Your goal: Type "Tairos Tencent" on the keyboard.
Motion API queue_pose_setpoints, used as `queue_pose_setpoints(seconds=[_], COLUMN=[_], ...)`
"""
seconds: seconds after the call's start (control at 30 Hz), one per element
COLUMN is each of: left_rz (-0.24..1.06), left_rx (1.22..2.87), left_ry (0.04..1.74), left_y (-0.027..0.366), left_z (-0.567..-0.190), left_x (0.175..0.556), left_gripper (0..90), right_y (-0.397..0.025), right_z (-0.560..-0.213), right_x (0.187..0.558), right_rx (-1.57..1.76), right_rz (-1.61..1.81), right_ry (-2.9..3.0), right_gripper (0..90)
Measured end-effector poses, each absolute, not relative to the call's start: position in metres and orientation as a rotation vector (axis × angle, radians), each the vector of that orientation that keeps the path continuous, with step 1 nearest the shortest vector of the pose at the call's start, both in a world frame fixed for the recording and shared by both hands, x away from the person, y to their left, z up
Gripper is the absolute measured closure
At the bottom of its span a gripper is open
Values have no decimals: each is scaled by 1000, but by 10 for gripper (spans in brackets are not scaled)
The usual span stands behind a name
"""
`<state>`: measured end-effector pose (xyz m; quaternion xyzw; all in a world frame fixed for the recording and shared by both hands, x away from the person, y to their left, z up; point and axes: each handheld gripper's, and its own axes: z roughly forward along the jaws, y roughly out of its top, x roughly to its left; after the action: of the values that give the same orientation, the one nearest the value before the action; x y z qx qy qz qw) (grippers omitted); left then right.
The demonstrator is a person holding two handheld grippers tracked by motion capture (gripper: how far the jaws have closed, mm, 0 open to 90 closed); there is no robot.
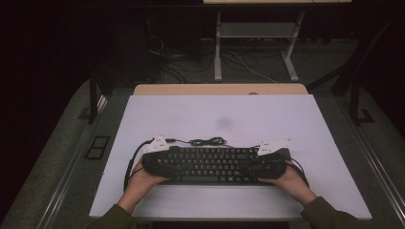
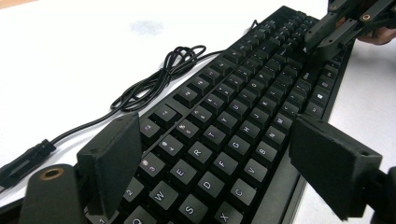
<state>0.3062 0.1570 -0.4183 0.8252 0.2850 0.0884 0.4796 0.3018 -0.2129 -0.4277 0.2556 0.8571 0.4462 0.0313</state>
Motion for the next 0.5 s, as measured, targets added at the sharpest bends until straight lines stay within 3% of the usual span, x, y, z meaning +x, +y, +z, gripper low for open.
queue_pose_setpoints(seconds=[0.5], left_rz=[219], left_rx=[2013], left_ry=[694], left_y=[158], left_z=[-418], left_x=[306], left_gripper=[165], right_y=[-202], right_z=[-422], right_x=[309], right_rx=[827], right_rz=[1430], right_ry=[2577], right_gripper=[394])
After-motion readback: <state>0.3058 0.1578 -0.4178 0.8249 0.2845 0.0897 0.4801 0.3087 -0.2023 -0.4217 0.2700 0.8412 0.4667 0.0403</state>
